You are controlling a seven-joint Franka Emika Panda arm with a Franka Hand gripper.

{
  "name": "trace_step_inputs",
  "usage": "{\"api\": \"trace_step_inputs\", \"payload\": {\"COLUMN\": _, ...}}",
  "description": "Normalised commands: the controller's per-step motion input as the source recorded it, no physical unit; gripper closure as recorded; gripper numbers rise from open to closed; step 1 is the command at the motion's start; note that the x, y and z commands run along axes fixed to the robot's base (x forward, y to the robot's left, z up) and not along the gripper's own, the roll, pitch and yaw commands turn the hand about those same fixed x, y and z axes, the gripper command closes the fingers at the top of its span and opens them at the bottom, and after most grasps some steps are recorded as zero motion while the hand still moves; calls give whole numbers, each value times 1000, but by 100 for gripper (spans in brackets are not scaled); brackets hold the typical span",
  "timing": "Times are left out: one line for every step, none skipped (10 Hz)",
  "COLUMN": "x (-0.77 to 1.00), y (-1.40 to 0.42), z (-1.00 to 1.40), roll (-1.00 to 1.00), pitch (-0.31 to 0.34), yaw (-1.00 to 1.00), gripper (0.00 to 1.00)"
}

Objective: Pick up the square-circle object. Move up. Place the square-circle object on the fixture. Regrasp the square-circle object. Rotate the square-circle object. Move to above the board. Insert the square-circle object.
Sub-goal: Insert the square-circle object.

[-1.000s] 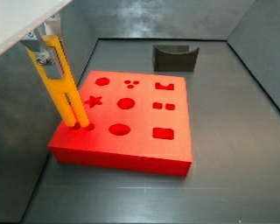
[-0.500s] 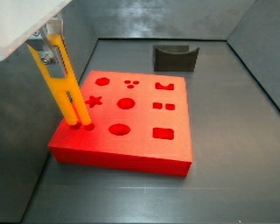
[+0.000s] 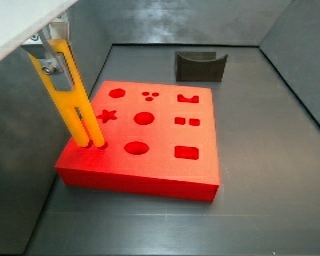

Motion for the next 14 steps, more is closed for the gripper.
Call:
{"api": "trace_step_inputs", "payload": {"x": 409, "y": -291, "z": -1000, "roll": 109, "pitch": 0, "yaw": 0, "gripper": 100}}
{"api": "trace_step_inputs", "payload": {"x": 406, "y": -300, "z": -1000, "roll": 96, "pitch": -6, "yaw": 0, "gripper": 100}}
{"api": "trace_step_inputs", "payload": {"x": 386, "y": -289, "z": -1000, "roll": 94, "pitch": -6, "yaw": 0, "gripper": 100}}
{"api": "trace_step_inputs", "payload": {"x": 334, "y": -89, "z": -1000, "roll": 59, "pitch": -1, "yaw": 0, "gripper": 100}}
{"api": "trace_step_inputs", "payload": {"x": 263, "y": 0, "z": -1000, "roll": 49, "pitch": 0, "yaw": -43, "gripper": 100}}
{"api": "trace_step_inputs", "payload": {"x": 334, "y": 37, "z": -1000, "roll": 50, "pitch": 0, "yaw": -91, "gripper": 100}}
{"api": "trace_step_inputs", "payload": {"x": 229, "y": 97, "z": -1000, "roll": 49, "pitch": 7, "yaw": -63, "gripper": 100}}
{"api": "trace_step_inputs", "payload": {"x": 131, "y": 137, "z": -1000, "roll": 57, "pitch": 67, "yaw": 0, "gripper": 100}}
{"api": "trace_step_inputs", "payload": {"x": 14, "y": 143, "z": -920, "roll": 94, "pitch": 100, "yaw": 0, "gripper": 100}}
{"api": "trace_step_inputs", "payload": {"x": -89, "y": 286, "z": -840, "roll": 79, "pitch": 94, "yaw": 0, "gripper": 100}}
{"api": "trace_step_inputs", "payload": {"x": -220, "y": 291, "z": -903, "roll": 0, "pitch": 54, "yaw": -34, "gripper": 100}}
{"api": "trace_step_inputs", "payload": {"x": -60, "y": 54, "z": -869, "roll": 47, "pitch": 0, "yaw": -17, "gripper": 100}}
{"api": "trace_step_inputs", "payload": {"x": 77, "y": 0, "z": -800, "roll": 36, "pitch": 17, "yaw": 0, "gripper": 100}}
{"api": "trace_step_inputs", "payload": {"x": 551, "y": 0, "z": -689, "roll": 0, "pitch": 0, "yaw": -37, "gripper": 100}}
